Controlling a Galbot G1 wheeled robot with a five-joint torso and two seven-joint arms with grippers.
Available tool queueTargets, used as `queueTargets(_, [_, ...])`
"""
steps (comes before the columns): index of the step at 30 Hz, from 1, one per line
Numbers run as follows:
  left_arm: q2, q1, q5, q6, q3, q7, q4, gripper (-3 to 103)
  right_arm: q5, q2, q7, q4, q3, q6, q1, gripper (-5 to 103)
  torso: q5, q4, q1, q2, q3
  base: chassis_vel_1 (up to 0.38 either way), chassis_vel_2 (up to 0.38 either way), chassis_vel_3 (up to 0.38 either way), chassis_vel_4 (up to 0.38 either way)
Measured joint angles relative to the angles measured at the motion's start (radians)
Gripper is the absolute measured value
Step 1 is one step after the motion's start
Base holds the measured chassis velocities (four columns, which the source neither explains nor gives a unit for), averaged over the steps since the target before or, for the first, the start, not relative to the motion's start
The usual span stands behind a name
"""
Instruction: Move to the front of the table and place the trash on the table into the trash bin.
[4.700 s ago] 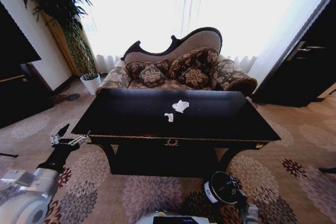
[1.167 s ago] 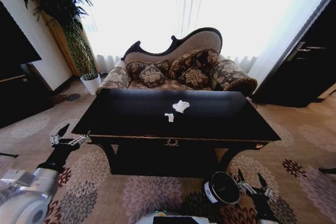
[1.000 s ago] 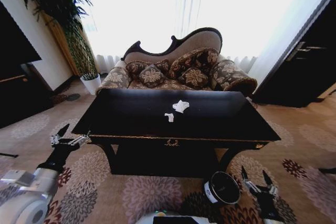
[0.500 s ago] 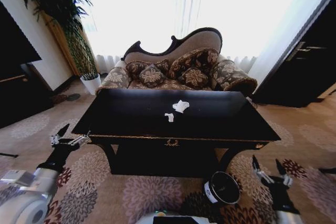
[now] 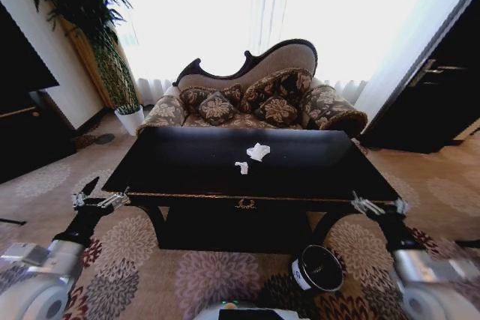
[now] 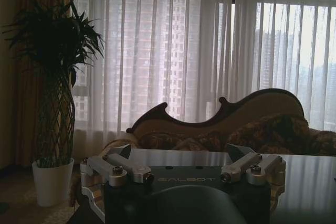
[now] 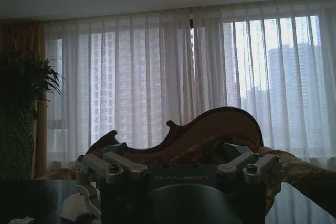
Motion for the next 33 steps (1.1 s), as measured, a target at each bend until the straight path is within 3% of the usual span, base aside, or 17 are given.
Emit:
queueTargets(3, [0.000, 0.000, 0.000, 0.000, 0.000, 0.000, 0.000, 100, 0.046, -0.075, 0.063, 0.034, -0.028, -0.134, 0.064, 100, 0.0002, 0.0000, 0.000, 0.000, 0.000, 0.000, 0.000, 0.000, 0.000])
queueTargets(4, [0.000, 0.000, 0.000, 0.000, 0.000, 0.000, 0.000, 100, 0.046, -0.075, 0.063, 0.034, -0.028, -0.134, 0.064, 100, 0.0002, 0.0000, 0.000, 0.000, 0.000, 0.000, 0.000, 0.000, 0.000])
queueTargets(7, [0.000, 0.000, 0.000, 0.000, 0.000, 0.000, 0.000, 100, 0.094, -0.132, 0.145, 0.066, -0.077, -0.263, 0.131, 100, 0.0002, 0.0002, 0.000, 0.000, 0.000, 0.000, 0.000, 0.000, 0.000])
queueTargets(10, [0.000, 0.000, 0.000, 0.000, 0.000, 0.000, 0.000, 100, 0.123, -0.169, 0.180, 0.082, -0.107, -0.326, 0.166, 100, 0.0000, -0.0001, 0.000, 0.000, 0.000, 0.000, 0.000, 0.000, 0.000])
queueTargets(16, [0.000, 0.000, 0.000, 0.000, 0.000, 0.000, 0.000, 100, 0.168, -0.252, 0.235, 0.084, -0.153, -0.407, 0.236, 100, 0.0001, -0.0001, 0.000, 0.000, 0.000, 0.000, 0.000, 0.000, 0.000])
queueTargets(19, [0.000, 0.000, 0.000, 0.000, 0.000, 0.000, 0.000, 100, 0.230, -0.353, 0.292, 0.068, -0.191, -0.475, 0.320, 100, -0.0002, 0.0001, 0.000, 0.000, 0.000, 0.000, 0.000, 0.000, 0.000])
queueTargets(21, [0.000, 0.000, 0.000, 0.000, 0.000, 0.000, 0.000, 100, 0.242, -0.377, 0.304, 0.061, -0.200, -0.490, 0.340, 100, -0.0001, 0.0001, 0.000, 0.000, 0.000, 0.000, 0.000, 0.000, 0.000])
queueTargets(23, [0.000, 0.000, 0.000, 0.000, 0.000, 0.000, 0.000, 100, 0.285, -0.467, 0.341, 0.038, -0.231, -0.536, 0.400, 100, 0.0000, 0.0001, 0.000, 0.000, 0.000, 0.000, 0.000, 0.000, 0.000])
queueTargets(24, [0.000, 0.000, 0.000, 0.000, 0.000, 0.000, 0.000, 100, 0.285, -0.467, 0.341, 0.038, -0.231, -0.536, 0.400, 100, 0.0000, 0.0001, 0.000, 0.000, 0.000, 0.000, 0.000, 0.000, 0.000])
queueTargets(27, [0.000, 0.000, 0.000, 0.000, 0.000, 0.000, 0.000, 100, 0.366, -0.552, 0.382, 0.010, -0.257, -0.579, 0.451, 100, 0.0001, 0.0000, 0.000, 0.000, 0.000, 0.000, 0.000, 0.000, 0.000])
queueTargets(33, [0.000, 0.000, 0.000, 0.000, 0.000, 0.000, 0.000, 100, 0.491, -0.632, 0.437, -0.015, -0.270, -0.637, 0.504, 100, 0.0001, 0.0000, 0.000, 0.000, 0.000, 0.000, 0.000, 0.000, 0.000])
